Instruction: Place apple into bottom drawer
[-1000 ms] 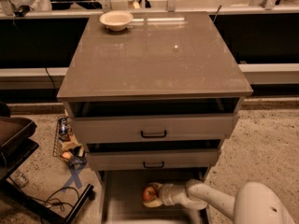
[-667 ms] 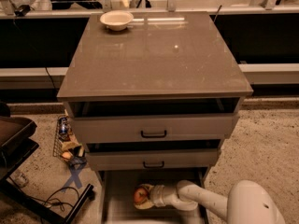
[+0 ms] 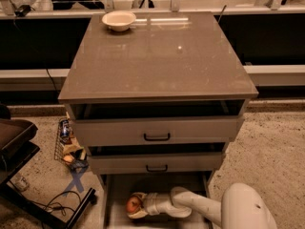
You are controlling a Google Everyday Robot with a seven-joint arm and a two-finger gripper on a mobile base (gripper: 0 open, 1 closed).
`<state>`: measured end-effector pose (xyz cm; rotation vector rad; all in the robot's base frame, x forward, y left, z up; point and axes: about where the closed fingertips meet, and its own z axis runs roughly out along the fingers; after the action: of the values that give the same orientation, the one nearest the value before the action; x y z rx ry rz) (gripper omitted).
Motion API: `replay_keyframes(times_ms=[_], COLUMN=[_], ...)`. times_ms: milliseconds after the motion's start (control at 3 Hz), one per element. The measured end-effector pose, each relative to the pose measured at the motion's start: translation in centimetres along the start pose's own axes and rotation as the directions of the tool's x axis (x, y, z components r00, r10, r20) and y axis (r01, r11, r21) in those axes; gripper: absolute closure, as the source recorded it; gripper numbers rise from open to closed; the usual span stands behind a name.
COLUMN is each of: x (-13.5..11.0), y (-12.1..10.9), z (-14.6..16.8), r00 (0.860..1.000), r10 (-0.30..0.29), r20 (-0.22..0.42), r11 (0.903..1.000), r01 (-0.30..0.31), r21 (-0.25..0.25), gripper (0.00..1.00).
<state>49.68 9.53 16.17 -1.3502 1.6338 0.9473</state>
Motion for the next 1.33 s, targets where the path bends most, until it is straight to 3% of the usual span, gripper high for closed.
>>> replay_keyframes(times_ms=[333, 1333], x=[-0.09, -0.24], y=[0.28, 0.79], z=[0.57, 1.13], r00=[1.0, 1.0], r10=[-0.005, -0.002], r20=[0.004, 0.009], r11=[1.0, 0.9998], r01=[0.005, 0.002], r21=[-0.008, -0.018], gripper=[1.0, 0.28])
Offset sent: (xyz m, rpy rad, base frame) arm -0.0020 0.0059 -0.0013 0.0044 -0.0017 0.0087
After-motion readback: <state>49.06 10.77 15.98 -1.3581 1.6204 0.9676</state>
